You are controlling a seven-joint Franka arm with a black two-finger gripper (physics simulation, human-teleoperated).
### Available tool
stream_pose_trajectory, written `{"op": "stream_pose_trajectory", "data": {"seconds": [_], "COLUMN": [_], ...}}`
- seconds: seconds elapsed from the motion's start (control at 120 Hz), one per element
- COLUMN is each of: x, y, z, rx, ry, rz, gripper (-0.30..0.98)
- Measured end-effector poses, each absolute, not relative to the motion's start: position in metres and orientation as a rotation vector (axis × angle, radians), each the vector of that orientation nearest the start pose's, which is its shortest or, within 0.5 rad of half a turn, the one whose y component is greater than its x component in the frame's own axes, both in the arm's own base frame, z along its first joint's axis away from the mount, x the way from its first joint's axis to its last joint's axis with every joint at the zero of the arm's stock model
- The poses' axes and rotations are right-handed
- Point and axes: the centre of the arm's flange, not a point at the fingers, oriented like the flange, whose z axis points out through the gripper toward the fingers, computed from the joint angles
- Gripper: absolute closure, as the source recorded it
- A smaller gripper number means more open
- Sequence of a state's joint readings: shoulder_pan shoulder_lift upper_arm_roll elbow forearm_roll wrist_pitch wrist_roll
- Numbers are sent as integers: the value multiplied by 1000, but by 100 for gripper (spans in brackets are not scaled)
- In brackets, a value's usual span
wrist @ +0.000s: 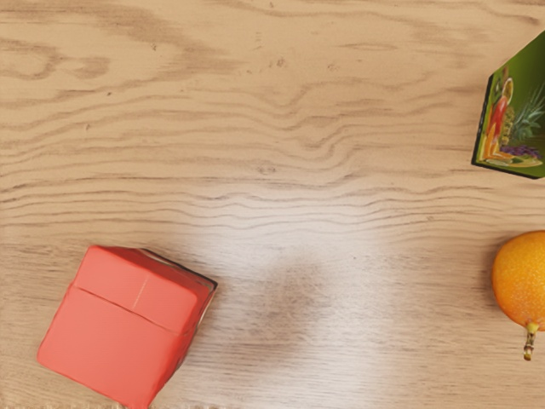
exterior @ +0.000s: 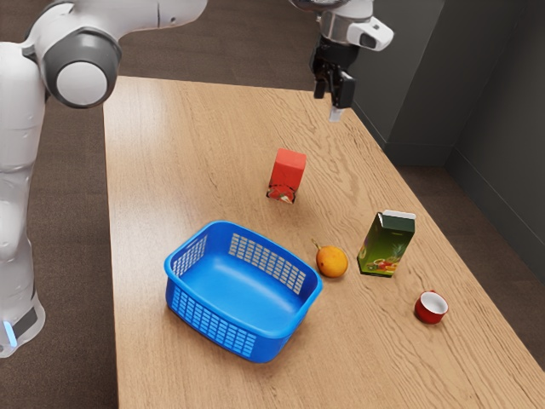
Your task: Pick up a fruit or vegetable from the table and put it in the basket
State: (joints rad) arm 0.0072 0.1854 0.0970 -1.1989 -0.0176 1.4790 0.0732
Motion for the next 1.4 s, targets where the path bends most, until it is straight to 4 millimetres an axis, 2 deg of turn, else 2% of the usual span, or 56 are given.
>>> {"op": "stream_pose_trajectory", "data": {"seconds": [0.158, 0.317, 0.35, 0.433, 0.475, 0.542, 0.717, 0.808, 0.892, 0.975, 1.083, 1.225, 1.4], "x": [593, 587, 583, 571, 566, 560, 529, 527, 522, 517, 520, 534, 549], "y": [52, 63, 53, 6, -11, -19, -10, -10, -19, -39, -48, -47, -71], "z": [687, 687, 691, 707, 710, 702, 680, 671, 653, 641, 621, 612, 590], "rx": [-3135, -3178, -3179, -3165, -3152, -3125, -3095, -3097, -3103, -3104, -3106, -3120, -3132], "ry": [-66, -124, -99, 25, 69, 86, 48, 40, 60, 115, 143, 139, 206], "rz": [-148, -112, -108, -116, -107, -51, 59, 67, 80, 72, 52, -38, -104], "gripper": [0, 0, 0, 0, 0, 0, 0, 0, 0, 0, 0, 0, 0]}}
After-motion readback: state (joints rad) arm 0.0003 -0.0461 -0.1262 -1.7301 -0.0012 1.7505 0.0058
